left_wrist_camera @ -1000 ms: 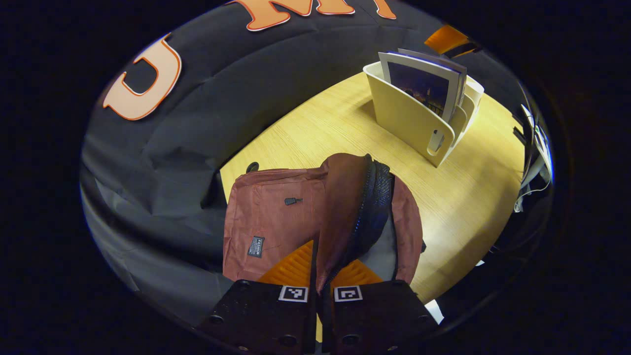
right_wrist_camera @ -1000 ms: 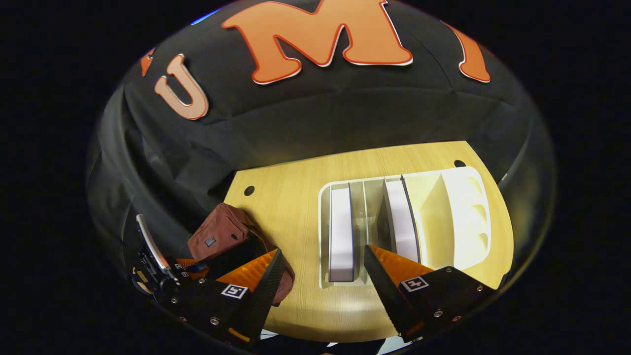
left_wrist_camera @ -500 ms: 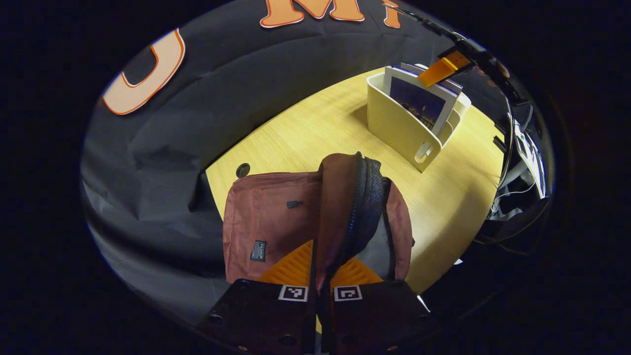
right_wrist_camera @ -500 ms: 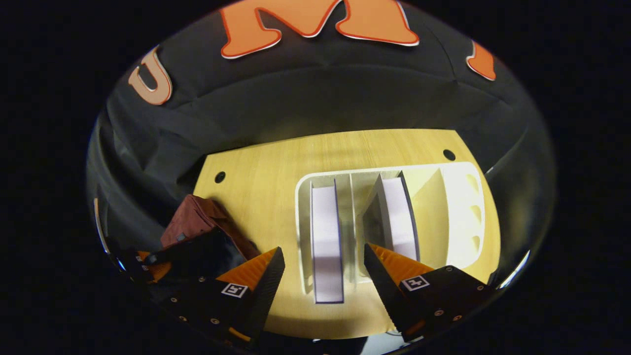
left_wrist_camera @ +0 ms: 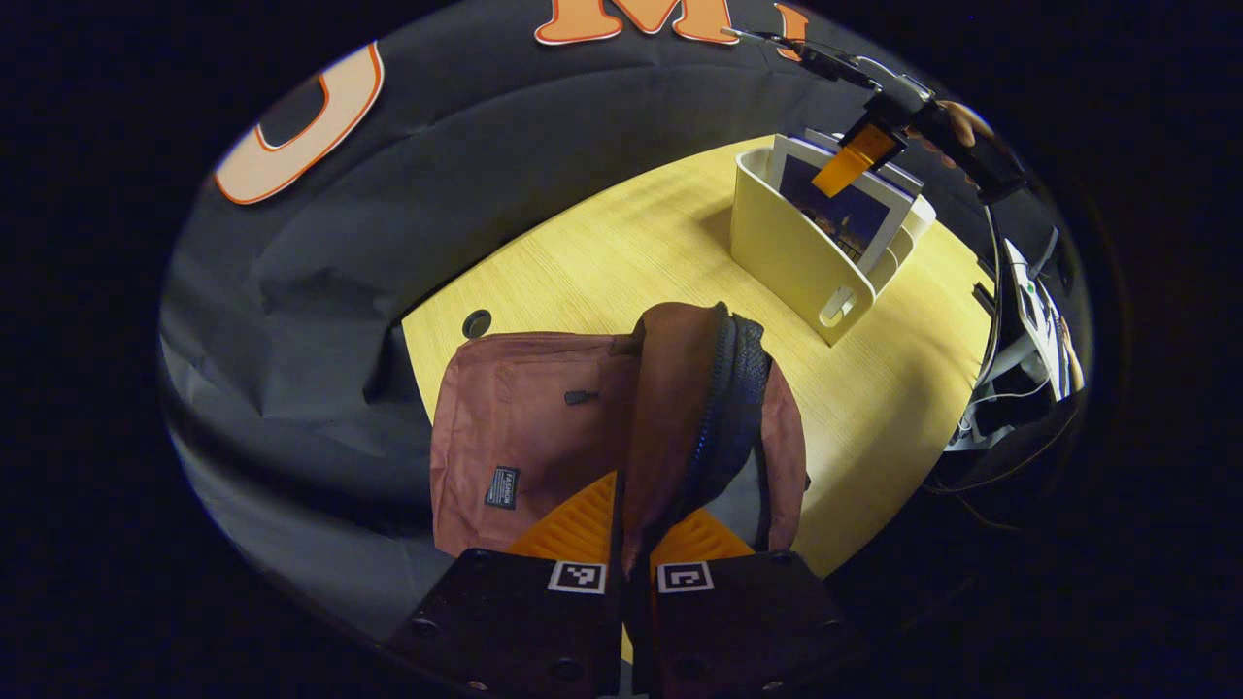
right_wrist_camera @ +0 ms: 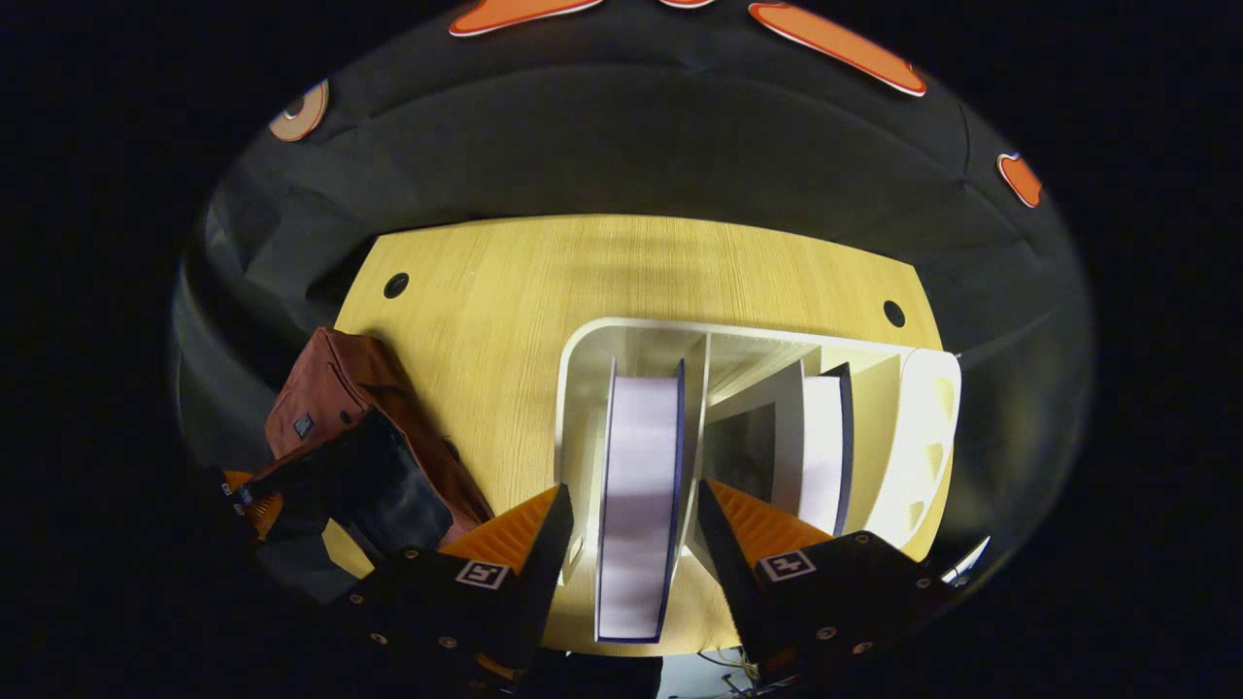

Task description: Open the schoolbag, grab two books from the bookshelf and put them into the schoolbag.

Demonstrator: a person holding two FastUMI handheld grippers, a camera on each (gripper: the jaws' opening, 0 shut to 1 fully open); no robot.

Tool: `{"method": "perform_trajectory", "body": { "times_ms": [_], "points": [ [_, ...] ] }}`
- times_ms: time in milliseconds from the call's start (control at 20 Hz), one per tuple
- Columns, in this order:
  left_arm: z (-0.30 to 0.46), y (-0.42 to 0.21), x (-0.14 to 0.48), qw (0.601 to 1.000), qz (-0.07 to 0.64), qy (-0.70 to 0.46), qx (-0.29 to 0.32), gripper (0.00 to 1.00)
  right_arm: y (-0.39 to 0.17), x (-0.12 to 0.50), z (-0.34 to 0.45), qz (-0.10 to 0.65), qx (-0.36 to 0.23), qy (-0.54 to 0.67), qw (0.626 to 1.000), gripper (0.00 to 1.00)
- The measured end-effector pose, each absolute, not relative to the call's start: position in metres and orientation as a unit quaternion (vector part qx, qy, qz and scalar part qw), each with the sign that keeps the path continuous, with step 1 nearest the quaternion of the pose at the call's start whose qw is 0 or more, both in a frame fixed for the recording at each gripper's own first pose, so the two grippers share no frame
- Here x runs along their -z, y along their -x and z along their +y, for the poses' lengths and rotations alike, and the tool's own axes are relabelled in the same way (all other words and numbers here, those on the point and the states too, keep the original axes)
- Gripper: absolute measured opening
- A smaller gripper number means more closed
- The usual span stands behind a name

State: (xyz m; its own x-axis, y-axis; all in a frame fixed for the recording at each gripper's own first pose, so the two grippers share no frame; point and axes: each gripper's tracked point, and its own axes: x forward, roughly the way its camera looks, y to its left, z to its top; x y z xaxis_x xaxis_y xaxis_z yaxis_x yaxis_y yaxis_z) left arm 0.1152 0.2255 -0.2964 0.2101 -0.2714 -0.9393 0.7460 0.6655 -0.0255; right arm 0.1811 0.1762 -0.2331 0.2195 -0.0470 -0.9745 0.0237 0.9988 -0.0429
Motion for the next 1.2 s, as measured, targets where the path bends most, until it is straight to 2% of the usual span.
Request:
{"method": "perform_trajectory", "body": {
  "times_ms": [100,250,300,350,400,450,500,550,700,1200],
  "points": [
    [0.228,-0.115,0.297,0.746,0.529,-0.224,0.337,0.05,-0.182,0.235,0.177,0.632,0.024,0.006,0.774,0.67],
    [0.230,-0.111,0.301,0.747,0.532,-0.219,0.334,0.05,-0.182,0.242,0.175,0.646,0.029,0.027,0.763,0.57],
    [0.231,-0.111,0.301,0.747,0.532,-0.218,0.333,0.05,-0.181,0.247,0.176,0.652,0.032,0.032,0.757,0.44],
    [0.231,-0.111,0.302,0.748,0.532,-0.217,0.333,0.05,-0.178,0.252,0.174,0.660,0.037,0.041,0.749,0.51],
    [0.231,-0.111,0.302,0.749,0.532,-0.216,0.332,0.05,-0.175,0.257,0.174,0.666,0.038,0.046,0.743,0.48],
    [0.232,-0.111,0.301,0.749,0.532,-0.214,0.331,0.05,-0.174,0.257,0.179,0.670,0.040,0.042,0.740,0.38],
    [0.232,-0.111,0.302,0.750,0.533,-0.214,0.330,0.05,-0.176,0.258,0.182,0.668,0.046,0.039,0.742,0.36],
    [0.233,-0.111,0.303,0.749,0.534,-0.213,0.329,0.05,-0.175,0.258,0.183,0.671,0.046,0.036,0.739,0.42],
    [0.235,-0.111,0.305,0.748,0.534,-0.214,0.331,0.05,-0.172,0.245,0.184,0.672,0.041,0.033,0.739,0.39],
    [0.229,-0.114,0.301,0.739,0.542,-0.218,0.337,0.05,-0.152,0.142,0.162,0.618,0.018,-0.046,0.784,0.38]
  ]
}}
